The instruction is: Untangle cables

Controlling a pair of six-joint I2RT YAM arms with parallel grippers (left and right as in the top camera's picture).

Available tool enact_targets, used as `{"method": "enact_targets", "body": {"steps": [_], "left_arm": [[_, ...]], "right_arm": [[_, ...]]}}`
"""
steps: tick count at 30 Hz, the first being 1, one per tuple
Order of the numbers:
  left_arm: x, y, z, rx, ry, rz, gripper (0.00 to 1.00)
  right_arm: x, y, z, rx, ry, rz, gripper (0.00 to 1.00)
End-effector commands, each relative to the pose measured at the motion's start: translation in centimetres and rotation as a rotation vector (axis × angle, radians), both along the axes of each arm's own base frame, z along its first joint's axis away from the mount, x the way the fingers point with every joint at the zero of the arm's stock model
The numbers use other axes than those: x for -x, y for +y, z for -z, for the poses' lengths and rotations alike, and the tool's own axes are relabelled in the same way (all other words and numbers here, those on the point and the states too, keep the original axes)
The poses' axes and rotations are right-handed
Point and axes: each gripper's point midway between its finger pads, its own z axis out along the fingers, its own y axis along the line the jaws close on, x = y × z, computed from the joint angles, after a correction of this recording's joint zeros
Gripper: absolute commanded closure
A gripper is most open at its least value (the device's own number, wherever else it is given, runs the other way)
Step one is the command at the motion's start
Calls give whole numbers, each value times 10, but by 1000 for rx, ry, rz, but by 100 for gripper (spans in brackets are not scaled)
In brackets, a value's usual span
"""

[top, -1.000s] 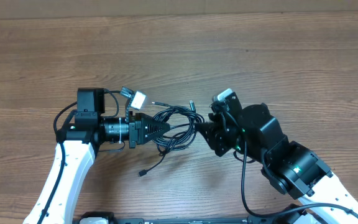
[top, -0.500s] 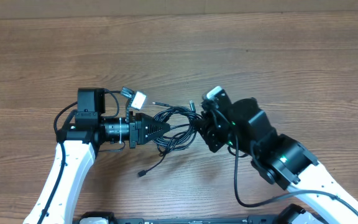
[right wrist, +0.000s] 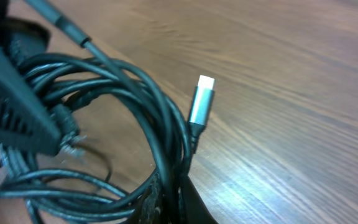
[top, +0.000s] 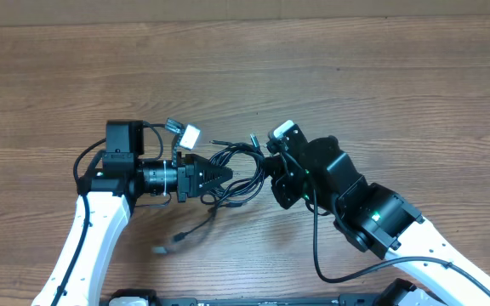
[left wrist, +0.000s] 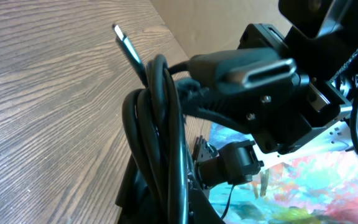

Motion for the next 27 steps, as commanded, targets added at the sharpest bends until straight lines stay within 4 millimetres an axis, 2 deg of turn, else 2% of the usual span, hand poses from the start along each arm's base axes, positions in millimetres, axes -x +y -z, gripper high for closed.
{"method": "enact_targets", "body": {"steps": [1,4,6,9,13,16,21,24,27], "left_arm": [[4,-4,-12,16,-22,21,91],[4,-2,-3,-28,19,-4,91],[6,0,3,-53,51,-16,93],[8,2,11,-91,89,-33,94],[8,4,16,-114,99,-43,95],[7,5,18,-126,99,-50,95],[6,5,19,-137,95,-56,96],[3,9,26,-180,101,-78,96],[2,11,31,-202,130,-100,96]], "right_arm": [[-39,-49,-19,47,-107,368,96],[-50,-85,-23,67,-144,594,96],[-53,-100,-24,56,-148,687,96],[-56,-110,-23,21,-133,756,96],[-57,-113,-22,13,-124,769,96],[-57,-110,-21,8,-112,753,96],[-51,-91,-14,-34,-41,658,96],[-49,-87,-12,-42,-25,638,96],[-37,-61,-9,-108,61,503,96]]}}
